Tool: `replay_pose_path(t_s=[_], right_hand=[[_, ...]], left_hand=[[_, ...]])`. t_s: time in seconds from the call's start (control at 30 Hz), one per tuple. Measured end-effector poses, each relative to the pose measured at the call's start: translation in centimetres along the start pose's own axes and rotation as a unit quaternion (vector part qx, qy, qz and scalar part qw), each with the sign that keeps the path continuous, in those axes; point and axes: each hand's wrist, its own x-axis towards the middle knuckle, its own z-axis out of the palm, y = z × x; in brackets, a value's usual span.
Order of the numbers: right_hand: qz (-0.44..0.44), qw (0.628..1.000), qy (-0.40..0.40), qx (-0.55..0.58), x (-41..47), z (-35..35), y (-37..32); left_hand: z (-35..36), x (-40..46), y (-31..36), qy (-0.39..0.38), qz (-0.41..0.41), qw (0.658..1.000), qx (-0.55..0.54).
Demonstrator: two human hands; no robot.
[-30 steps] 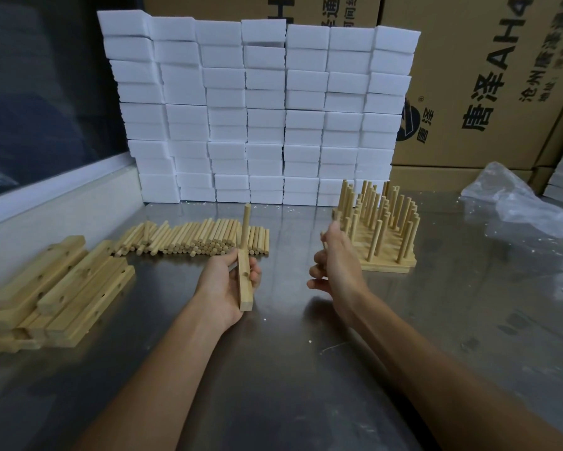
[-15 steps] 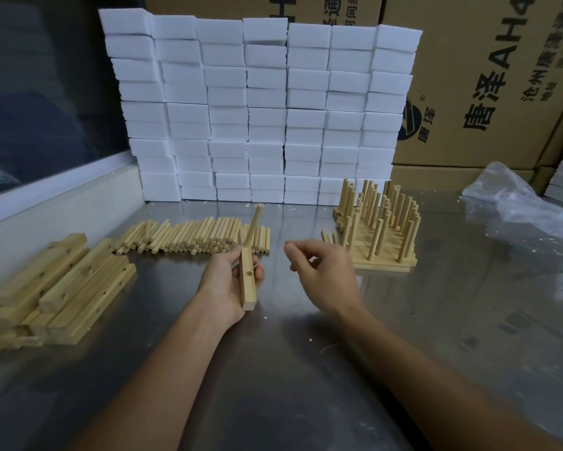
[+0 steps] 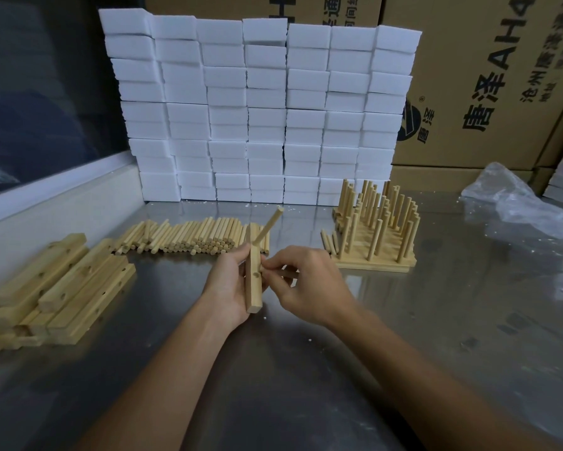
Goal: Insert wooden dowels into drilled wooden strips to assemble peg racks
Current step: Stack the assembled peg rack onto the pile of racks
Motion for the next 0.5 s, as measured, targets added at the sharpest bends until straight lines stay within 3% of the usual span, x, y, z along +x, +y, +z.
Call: replay_pose_path(t_s=[0.33, 0.5], right_hand=[[-0.081, 0.991, 0.005, -0.104, -0.15, -0.57, -0.59], [0.009, 0.999, 0.016, -0.044, -0.19, -0.22, -0.02]], left_hand=[[0.06, -0.17, 0.01, -0.007, -0.01, 1.0, -0.007], [0.19, -0.25, 0.31, -0.007, 0.003, 1.0, -0.023]])
